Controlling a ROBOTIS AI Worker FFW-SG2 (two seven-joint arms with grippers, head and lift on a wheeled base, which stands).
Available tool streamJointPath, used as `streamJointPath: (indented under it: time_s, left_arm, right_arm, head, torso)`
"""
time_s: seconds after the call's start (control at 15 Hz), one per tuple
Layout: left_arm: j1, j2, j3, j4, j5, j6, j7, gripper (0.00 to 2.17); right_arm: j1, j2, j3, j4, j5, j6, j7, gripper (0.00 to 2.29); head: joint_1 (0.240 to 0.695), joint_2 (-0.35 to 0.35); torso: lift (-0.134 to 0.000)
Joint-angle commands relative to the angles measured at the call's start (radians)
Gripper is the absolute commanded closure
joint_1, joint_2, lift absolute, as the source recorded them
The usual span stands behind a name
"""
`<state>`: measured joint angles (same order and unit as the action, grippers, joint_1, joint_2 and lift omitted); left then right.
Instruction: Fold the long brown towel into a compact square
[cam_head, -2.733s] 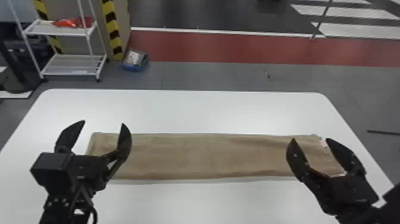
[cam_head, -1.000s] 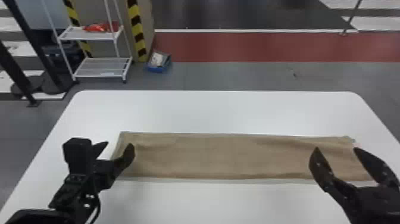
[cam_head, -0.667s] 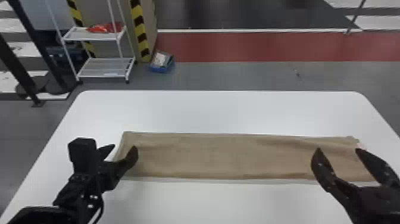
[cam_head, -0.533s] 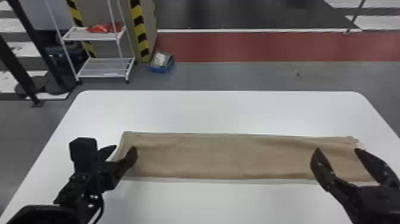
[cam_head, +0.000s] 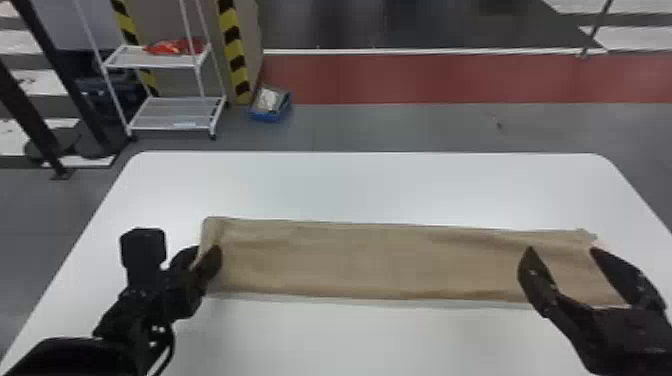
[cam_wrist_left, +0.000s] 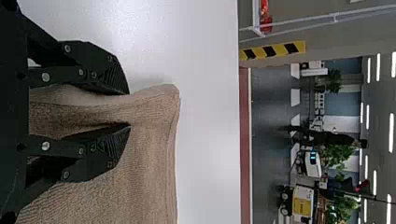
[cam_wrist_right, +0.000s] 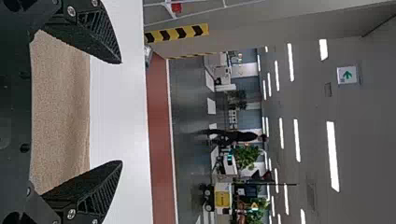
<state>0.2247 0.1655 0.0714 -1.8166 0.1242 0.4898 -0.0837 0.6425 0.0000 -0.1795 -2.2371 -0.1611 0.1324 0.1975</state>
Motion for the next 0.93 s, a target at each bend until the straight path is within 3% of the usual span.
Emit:
streamJointPath:
  time_s: [0.0, 0.27, 0.47, 0.6, 0.73, 0.87]
  left_arm:
    - [0.008, -0.003, -0.01, -0.032, 0.0, -0.018, 0.022, 1.95]
    - [0.007, -0.007, -0.039, -0.116, 0.009, 0.037, 0.071, 1.95]
    - [-0.03, -0.012, -0.133, -0.248, 0.003, 0.313, 0.156, 1.95]
    - [-0.036, -0.027, -0.236, -0.34, -0.018, 0.436, 0.223, 1.95]
    - [-0.081, -0.066, -0.383, -0.362, -0.083, 0.507, 0.289, 1.95]
    - [-0.123, -0.103, -0.512, -0.348, -0.13, 0.516, 0.346, 1.95]
  right_arm:
    - [-0.009, 0.001, 0.002, 0.002, 0.0, 0.014, 0.0, 0.12]
    - [-0.012, 0.001, -0.006, 0.004, -0.009, 0.03, -0.001, 0.12]
    - [-0.046, -0.002, -0.02, 0.02, -0.014, 0.091, -0.044, 0.12]
    - [-0.107, -0.018, -0.021, 0.053, -0.018, 0.137, -0.064, 0.12]
    - [-0.152, -0.06, -0.011, 0.1, -0.038, 0.131, -0.086, 0.12]
    - [-0.195, -0.081, 0.003, 0.145, -0.058, 0.134, -0.089, 0.12]
  head:
    - [0.695, 0.023]
    - [0.695, 0.018]
    - [0.695, -0.015]
    - [0.695, -0.054]
    - [0.695, -0.101]
    - [0.695, -0.181]
  torso:
    - [-0.118]
    - [-0.118]
    - [-0.118]
    - [-0.118]
    - [-0.118]
    - [-0.118]
